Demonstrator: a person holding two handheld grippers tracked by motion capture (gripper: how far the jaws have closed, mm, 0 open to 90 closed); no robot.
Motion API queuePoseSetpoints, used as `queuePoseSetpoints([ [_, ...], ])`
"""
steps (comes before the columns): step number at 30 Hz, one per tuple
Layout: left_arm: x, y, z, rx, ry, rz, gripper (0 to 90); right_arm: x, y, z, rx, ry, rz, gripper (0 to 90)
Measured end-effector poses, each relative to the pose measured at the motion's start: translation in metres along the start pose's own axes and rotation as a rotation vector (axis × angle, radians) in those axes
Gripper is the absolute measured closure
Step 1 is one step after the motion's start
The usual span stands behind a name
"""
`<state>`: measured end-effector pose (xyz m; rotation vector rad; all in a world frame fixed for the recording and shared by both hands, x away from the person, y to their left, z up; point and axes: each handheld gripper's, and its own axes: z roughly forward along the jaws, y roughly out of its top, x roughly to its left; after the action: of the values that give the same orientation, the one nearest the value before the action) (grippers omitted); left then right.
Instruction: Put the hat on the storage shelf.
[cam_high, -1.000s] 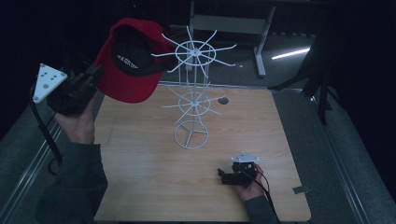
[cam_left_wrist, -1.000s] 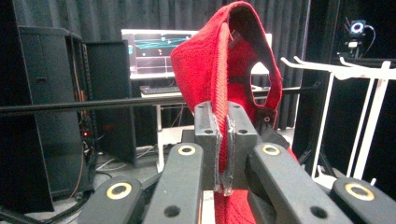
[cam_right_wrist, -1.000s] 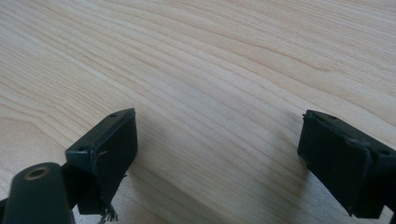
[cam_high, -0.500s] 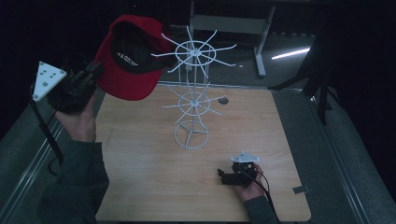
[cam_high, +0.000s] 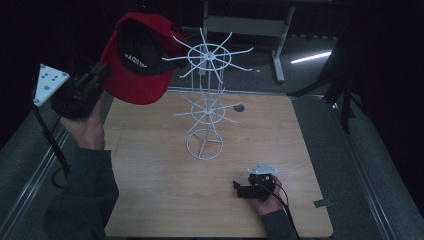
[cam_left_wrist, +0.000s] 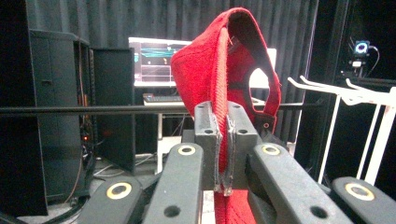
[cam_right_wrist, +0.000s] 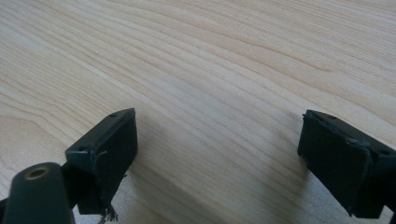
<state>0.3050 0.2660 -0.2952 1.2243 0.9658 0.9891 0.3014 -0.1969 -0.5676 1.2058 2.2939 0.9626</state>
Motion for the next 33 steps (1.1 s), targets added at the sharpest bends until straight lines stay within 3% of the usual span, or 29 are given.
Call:
queuePoseSetpoints([
  [20, 0.002, 0.004, -0.007, -0.051, -0.026, -0.027, 86.4, 0.000, 0.000, 0.000, 0.000, 0.000, -0.001, 11.8],
  [31, 0.000, 0.004, -0.017, -0.053, -0.039, 0.002, 86.3, 0.000, 0.000, 0.000, 0.000, 0.000, -0.002, 11.8],
  [33, 0.002, 0.001, -0.020, -0.063, -0.044, -0.014, 86.3, 0.000, 0.000, 0.000, 0.000, 0.000, -0.002, 11.8],
])
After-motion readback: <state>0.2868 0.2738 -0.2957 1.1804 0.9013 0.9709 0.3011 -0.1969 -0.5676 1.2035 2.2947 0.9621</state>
